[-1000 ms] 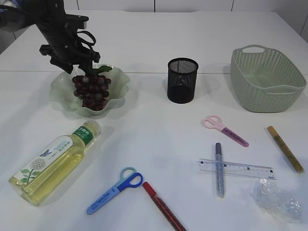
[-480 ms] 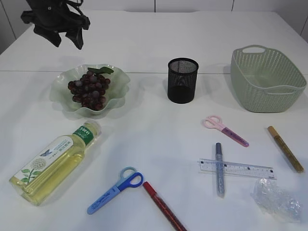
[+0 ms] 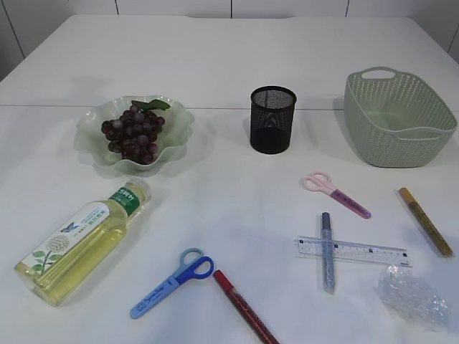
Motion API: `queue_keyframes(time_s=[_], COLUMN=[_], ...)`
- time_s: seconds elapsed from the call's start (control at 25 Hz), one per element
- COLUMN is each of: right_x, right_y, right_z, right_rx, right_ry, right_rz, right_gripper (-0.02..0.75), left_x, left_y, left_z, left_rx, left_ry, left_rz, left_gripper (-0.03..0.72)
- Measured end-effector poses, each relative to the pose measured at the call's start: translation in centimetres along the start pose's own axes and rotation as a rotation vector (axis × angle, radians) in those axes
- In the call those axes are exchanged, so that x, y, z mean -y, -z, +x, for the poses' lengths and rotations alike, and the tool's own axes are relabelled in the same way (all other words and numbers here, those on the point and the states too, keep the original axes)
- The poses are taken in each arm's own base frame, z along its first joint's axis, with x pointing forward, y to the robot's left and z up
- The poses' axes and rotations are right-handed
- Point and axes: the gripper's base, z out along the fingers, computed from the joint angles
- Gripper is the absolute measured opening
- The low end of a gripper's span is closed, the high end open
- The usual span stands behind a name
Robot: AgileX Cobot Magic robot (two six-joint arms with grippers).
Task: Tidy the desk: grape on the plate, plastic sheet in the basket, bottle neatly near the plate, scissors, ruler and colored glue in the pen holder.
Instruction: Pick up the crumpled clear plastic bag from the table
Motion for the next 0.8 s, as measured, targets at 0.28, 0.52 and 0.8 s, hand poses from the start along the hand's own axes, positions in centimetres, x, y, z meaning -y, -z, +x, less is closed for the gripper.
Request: queue_keyframes(time_s=[0.28, 0.52, 0.8], right_x=[-0.8, -1.2, -1.9], right_y=[-1.7, -3.3, -6.2], right_z=[-2.0, -3.7, -5.1], right_rx=[0.011, 0.033, -0.035], right_ry=[0.150, 0.199, 0.284], right_rz=[-0.064, -0.091, -0.068], right_gripper=[0.494, 0.505, 0.567], left_x=[0.2, -0.4, -0.4], left_y=[7.2, 12.3, 15.7], left_z=[1.9, 4.6, 6.4], left_rx=[0.026, 0.038, 0.070], left_ry=[-0.012, -0.035, -0.039], left_rz=[-0.023, -0.092, -0.098], left_gripper=[0.477, 0.477, 0.477])
